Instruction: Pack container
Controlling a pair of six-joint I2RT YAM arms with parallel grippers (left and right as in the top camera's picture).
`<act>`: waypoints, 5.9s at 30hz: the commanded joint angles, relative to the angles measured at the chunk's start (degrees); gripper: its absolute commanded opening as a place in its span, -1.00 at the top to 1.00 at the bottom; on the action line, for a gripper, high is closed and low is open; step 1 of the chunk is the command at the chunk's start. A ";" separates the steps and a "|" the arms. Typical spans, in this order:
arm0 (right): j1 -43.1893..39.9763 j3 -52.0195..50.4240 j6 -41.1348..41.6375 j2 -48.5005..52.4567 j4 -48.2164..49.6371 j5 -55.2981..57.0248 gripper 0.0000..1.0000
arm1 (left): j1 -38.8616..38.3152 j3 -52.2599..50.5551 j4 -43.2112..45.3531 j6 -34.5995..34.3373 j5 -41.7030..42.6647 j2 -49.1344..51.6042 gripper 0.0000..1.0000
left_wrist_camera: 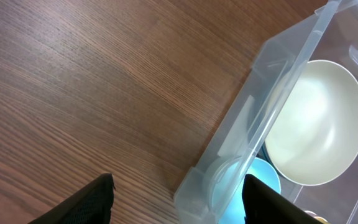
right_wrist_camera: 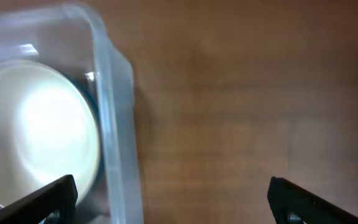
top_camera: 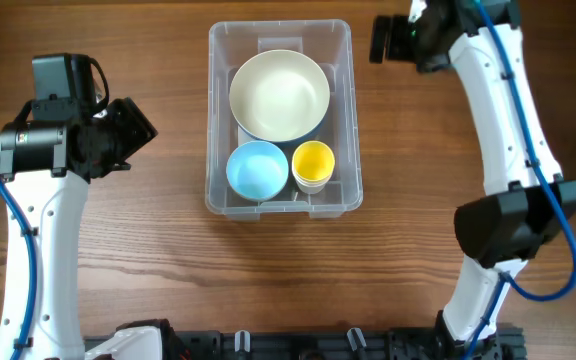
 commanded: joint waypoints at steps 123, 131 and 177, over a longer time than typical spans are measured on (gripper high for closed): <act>-3.91 -124.72 -21.97 -118.18 74.73 -10.60 -1.00 | -2.97 -35.30 5.25 13.14 -3.41 -49.90 -0.99; -3.91 -124.72 -21.97 -118.18 74.73 -10.60 -0.99 | -2.97 -62.62 36.76 20.90 0.98 -69.75 -1.00; -3.91 -124.72 -21.94 -118.03 74.73 -10.60 -0.99 | -5.44 -80.67 60.19 32.37 1.62 -78.79 -0.99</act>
